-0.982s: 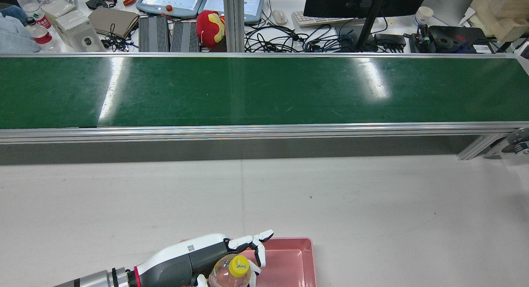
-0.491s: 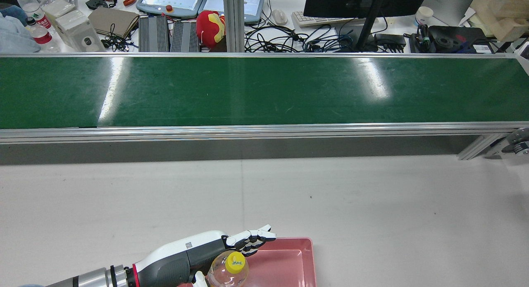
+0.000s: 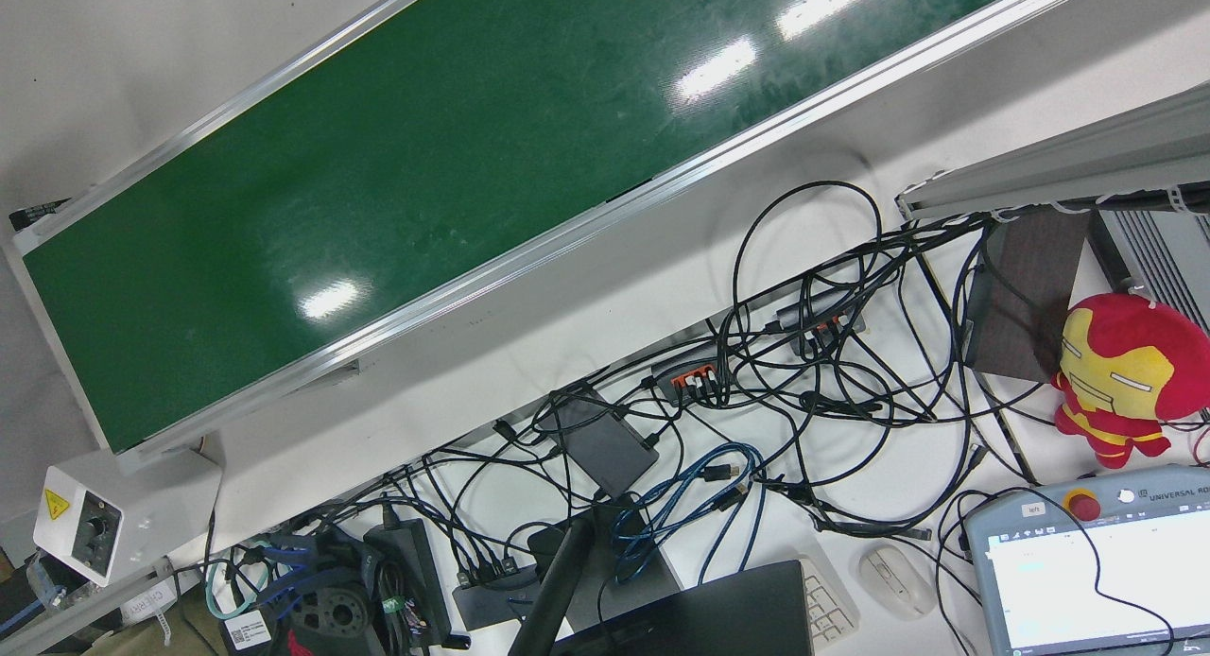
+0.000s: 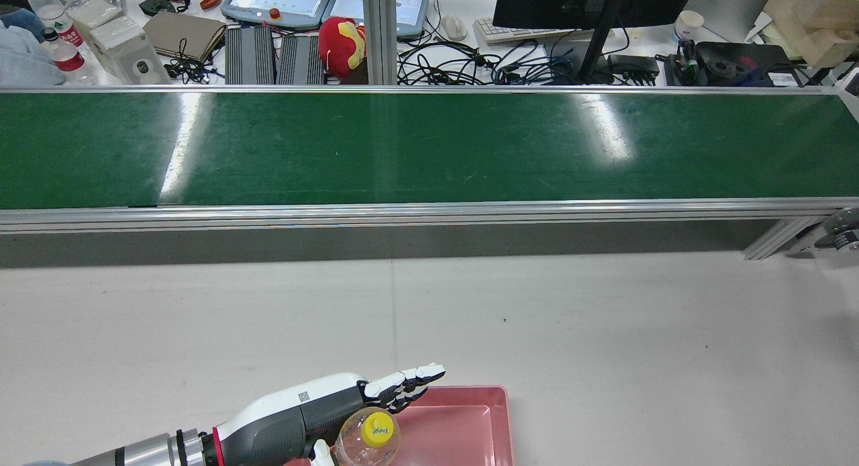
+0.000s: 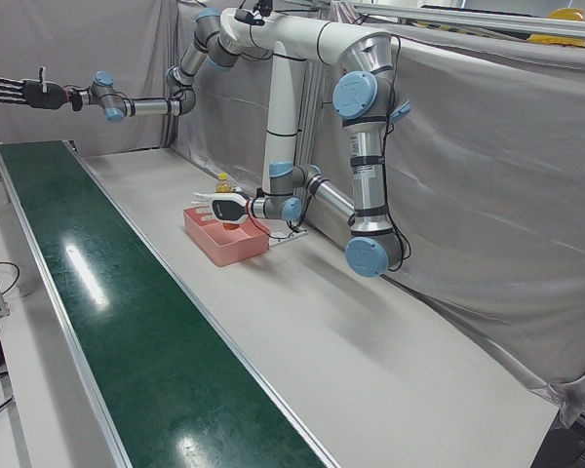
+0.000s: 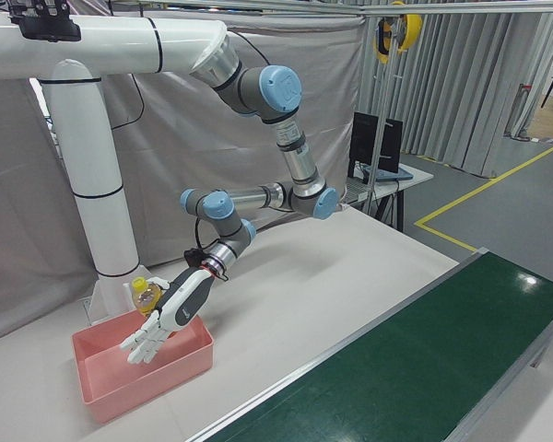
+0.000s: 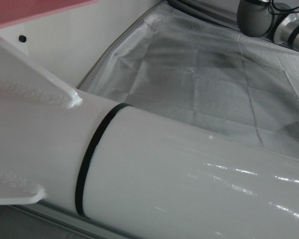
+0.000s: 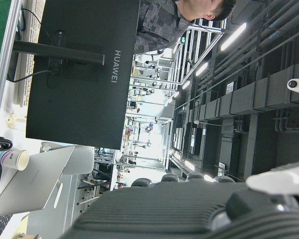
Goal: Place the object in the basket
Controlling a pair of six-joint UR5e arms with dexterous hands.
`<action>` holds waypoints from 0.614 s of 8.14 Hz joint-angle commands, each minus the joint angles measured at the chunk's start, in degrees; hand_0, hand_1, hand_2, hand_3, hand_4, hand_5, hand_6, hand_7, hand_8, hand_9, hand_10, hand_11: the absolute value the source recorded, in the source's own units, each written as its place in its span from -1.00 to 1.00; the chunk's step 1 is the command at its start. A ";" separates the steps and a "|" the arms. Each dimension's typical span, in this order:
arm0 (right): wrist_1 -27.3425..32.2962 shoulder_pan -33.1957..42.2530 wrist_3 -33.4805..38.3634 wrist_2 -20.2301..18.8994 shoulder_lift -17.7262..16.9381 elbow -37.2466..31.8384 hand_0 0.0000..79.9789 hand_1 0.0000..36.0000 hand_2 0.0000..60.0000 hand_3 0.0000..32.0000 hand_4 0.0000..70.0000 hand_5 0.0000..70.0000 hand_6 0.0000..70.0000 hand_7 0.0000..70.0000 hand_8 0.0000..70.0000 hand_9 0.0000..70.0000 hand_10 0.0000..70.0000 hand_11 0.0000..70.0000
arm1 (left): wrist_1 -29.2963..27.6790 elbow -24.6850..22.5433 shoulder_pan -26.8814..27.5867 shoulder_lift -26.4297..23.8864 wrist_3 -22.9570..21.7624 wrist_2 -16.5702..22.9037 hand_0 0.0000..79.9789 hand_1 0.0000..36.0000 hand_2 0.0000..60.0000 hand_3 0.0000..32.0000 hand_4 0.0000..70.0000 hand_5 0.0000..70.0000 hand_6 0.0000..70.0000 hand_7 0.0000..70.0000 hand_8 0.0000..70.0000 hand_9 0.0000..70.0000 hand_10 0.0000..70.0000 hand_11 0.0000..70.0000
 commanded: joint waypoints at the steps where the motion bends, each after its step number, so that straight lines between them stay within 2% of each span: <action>1: 0.00 0.00 -0.03 0.02 0.00 0.01 -1.00 -1.00 -1.00 -1.00 -1.00 -1.00 -1.00 -1.00 -1.00 -1.00 -1.00 -1.00 | 0.05 -0.09 0.05 0.03 -0.06 0.00 0.36 -1.00 -1.00 -0.38 -1.00 -0.68 -1.00 -1.00 -0.89 -0.88 -0.95 -0.88; 3: 0.00 0.00 -0.03 0.02 0.00 0.01 -1.00 -1.00 -1.00 -1.00 -1.00 -1.00 -1.00 -1.00 -1.00 -1.00 -1.00 -1.00 | 0.05 0.00 0.05 0.03 -0.06 0.00 0.21 -1.00 -1.00 -0.35 -1.00 -0.71 -1.00 -1.00 -0.89 -0.88 -0.97 -0.93; 5: 0.00 0.00 -0.03 0.02 0.00 0.01 -1.00 -1.00 -1.00 -1.00 -1.00 -1.00 -1.00 -1.00 -1.00 -1.00 -1.00 -1.00 | 0.23 0.00 -0.13 0.03 0.12 0.00 0.18 -1.00 -1.00 -0.31 -1.00 -0.78 -1.00 -1.00 -0.90 -0.89 -0.96 -0.93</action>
